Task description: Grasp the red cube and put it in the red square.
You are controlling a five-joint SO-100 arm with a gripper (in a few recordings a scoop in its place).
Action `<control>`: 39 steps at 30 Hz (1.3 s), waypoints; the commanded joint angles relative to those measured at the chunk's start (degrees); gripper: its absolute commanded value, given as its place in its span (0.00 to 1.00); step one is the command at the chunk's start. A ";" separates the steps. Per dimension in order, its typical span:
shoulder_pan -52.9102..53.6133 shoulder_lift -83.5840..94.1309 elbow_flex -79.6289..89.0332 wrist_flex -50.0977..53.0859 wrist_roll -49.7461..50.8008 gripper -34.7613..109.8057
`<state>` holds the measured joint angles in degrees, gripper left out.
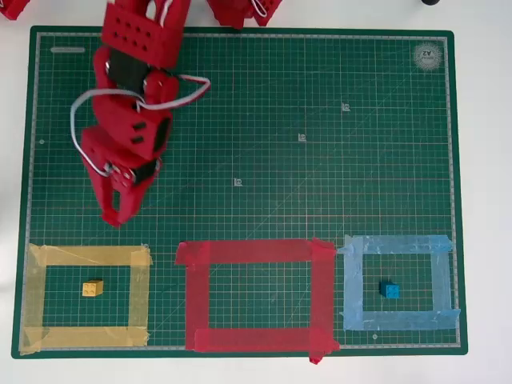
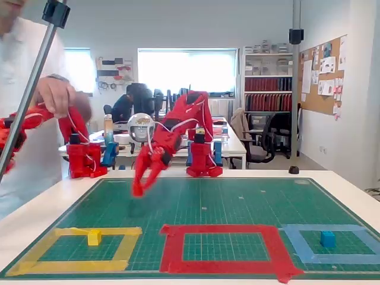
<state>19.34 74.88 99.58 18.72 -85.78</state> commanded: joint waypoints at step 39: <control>-23.03 -45.09 -75.59 39.81 -0.88 0.23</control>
<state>-4.22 29.09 29.71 57.30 -85.08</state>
